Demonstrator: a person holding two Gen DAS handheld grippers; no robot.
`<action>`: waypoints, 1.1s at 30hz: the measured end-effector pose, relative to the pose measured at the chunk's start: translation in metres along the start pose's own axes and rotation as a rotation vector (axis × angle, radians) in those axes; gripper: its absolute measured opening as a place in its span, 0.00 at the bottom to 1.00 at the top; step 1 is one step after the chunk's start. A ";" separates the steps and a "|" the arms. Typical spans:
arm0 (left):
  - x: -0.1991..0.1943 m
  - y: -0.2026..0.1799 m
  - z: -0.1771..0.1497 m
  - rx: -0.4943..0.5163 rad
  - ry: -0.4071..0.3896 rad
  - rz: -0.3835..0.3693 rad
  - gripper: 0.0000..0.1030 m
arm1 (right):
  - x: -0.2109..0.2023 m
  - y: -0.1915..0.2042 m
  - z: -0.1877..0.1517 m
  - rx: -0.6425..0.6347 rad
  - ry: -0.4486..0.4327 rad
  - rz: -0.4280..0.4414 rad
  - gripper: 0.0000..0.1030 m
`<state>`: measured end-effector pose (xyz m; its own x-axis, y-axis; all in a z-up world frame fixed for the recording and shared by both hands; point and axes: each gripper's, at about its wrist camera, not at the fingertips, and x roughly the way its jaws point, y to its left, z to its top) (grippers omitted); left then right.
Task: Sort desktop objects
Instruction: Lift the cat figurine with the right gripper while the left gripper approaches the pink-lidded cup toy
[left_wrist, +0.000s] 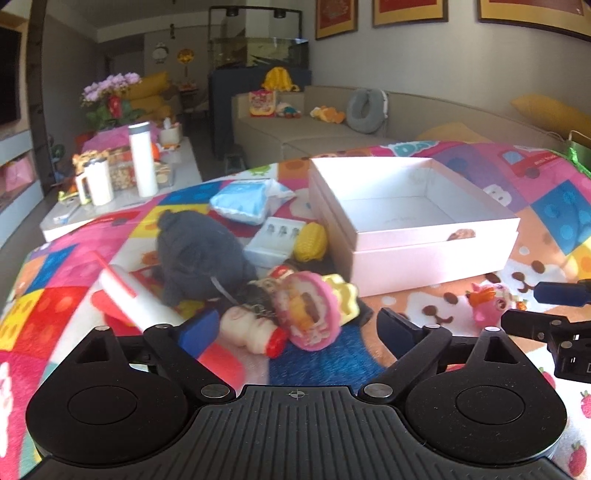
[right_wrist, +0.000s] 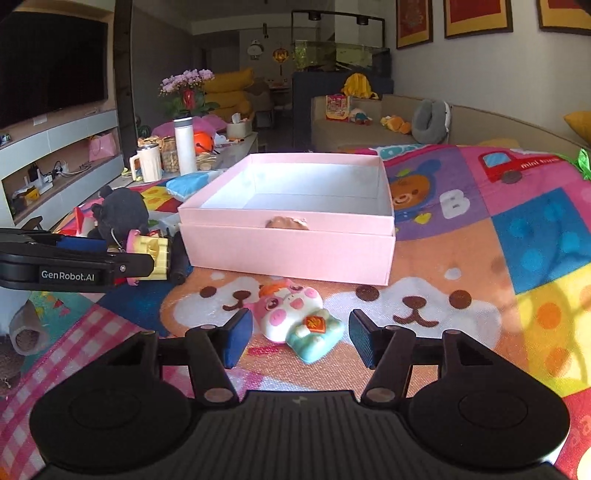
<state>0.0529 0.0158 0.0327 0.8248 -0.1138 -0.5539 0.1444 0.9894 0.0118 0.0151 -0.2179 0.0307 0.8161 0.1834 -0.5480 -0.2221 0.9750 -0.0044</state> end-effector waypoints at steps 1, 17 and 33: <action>-0.003 0.005 -0.003 -0.002 0.007 0.025 0.94 | 0.003 0.009 0.005 -0.018 -0.002 0.023 0.56; -0.046 0.040 -0.042 -0.031 0.065 -0.083 0.97 | 0.083 0.093 0.048 0.029 0.116 0.234 0.42; -0.048 0.004 -0.044 0.019 0.099 -0.225 0.98 | 0.026 0.020 0.016 0.344 0.194 0.318 0.55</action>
<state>-0.0103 0.0291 0.0231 0.7134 -0.3205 -0.6231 0.3292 0.9383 -0.1057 0.0406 -0.1915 0.0293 0.6154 0.4833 -0.6227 -0.2286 0.8655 0.4458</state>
